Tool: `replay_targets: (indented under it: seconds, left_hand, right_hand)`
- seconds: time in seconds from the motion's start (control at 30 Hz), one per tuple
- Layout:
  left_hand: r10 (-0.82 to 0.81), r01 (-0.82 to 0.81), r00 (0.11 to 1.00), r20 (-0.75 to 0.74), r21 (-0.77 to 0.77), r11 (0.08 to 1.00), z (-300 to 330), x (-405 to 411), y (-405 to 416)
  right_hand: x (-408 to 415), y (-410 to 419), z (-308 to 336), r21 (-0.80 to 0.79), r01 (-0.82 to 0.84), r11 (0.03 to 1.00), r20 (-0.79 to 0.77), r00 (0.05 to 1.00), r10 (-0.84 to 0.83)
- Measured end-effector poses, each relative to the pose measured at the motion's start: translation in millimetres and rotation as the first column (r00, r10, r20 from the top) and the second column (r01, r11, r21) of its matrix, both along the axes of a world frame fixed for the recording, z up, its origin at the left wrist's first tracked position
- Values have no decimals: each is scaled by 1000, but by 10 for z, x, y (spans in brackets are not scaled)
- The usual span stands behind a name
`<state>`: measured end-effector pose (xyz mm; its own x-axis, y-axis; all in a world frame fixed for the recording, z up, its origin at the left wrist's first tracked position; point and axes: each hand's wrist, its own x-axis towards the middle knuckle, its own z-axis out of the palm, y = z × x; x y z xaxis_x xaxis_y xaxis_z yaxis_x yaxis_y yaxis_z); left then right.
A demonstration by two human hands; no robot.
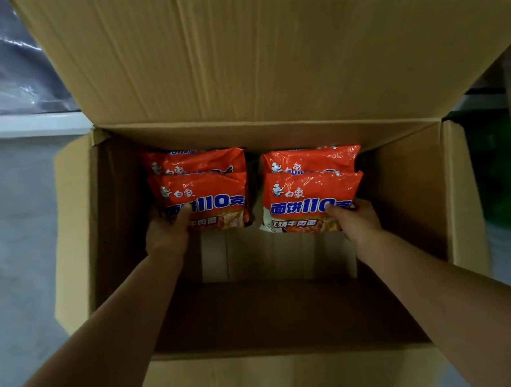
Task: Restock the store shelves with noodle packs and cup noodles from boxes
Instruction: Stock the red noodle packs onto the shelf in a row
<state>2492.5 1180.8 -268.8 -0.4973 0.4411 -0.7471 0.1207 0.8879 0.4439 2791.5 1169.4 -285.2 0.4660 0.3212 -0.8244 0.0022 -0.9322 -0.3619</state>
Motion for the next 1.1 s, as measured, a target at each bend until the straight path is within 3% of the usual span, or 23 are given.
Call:
replay_targets:
  seconds: [0.23,0.4,0.8,1.1]
  left_hand:
    - [10,-9,999,51,-2,1000,-22,-25,-64]
    - [41,-46,992,121,40,998,-43,14,-54]
    - [77,-80,985,154,12,997,-156,-29,-44]
    - [56,-60,973,226,9,998,-48,-27,-129]
  right_hand:
    - [5,-16,-81,-1,19,1000,-22,1000,-19]
    - [-29,21,-110,22,42,999,48,998,-43]
    - [26,-85,-175,19,-31,999,-124,992,33]
    - [-2,-169,-63,53,-57,997,-158,985,65]
